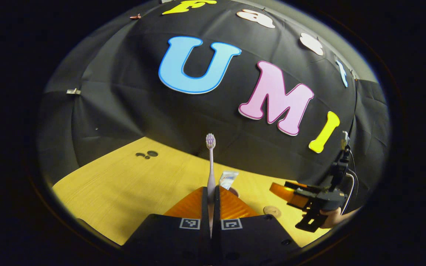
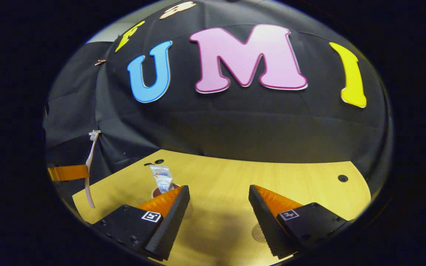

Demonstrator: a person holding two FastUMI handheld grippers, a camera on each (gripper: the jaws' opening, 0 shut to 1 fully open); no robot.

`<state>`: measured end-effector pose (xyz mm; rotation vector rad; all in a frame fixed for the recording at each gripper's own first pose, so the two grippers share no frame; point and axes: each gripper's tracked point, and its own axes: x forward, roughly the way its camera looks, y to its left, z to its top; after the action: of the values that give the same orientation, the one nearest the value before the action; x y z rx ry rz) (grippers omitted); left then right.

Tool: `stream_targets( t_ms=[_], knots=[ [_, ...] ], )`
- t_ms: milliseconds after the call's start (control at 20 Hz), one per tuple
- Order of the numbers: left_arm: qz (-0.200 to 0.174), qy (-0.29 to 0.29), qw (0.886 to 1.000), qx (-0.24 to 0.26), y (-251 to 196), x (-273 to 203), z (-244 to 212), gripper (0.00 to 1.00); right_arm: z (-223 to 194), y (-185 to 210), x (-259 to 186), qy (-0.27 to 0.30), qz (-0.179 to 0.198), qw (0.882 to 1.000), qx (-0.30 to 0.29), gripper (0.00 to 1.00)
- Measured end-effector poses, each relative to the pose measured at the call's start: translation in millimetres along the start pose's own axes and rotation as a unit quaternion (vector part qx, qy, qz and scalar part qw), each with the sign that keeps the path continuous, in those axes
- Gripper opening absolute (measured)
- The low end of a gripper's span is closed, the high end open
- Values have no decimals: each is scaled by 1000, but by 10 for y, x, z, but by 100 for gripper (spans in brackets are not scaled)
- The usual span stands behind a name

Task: Put the toothbrush and toothpaste on the desktop into the cup, then pick up the cup and place it on the coaster on the desktop.

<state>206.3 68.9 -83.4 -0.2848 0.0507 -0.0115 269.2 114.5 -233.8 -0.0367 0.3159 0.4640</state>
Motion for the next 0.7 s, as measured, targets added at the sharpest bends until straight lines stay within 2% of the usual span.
stream_targets(
  t_ms=[250, 350, 550, 700],
  knots=[
    [-33, -52, 998, -27, -249, 488, 128, 6, -125, -586, -255, 13, -50, 998, 17, 98],
    [-28, -74, 996, -30, -197, 685, 138, 6, -163, -764, -334, 20, -63, 998, 15, 98],
    [-40, -90, 995, -18, -164, 1033, -6, 7, -232, -1004, -487, 30, -80, 996, 22, 98],
    [-41, -112, 993, 10, -169, 1207, -108, 6, -322, -1110, -564, 39, -90, 995, 21, 98]
  ],
)
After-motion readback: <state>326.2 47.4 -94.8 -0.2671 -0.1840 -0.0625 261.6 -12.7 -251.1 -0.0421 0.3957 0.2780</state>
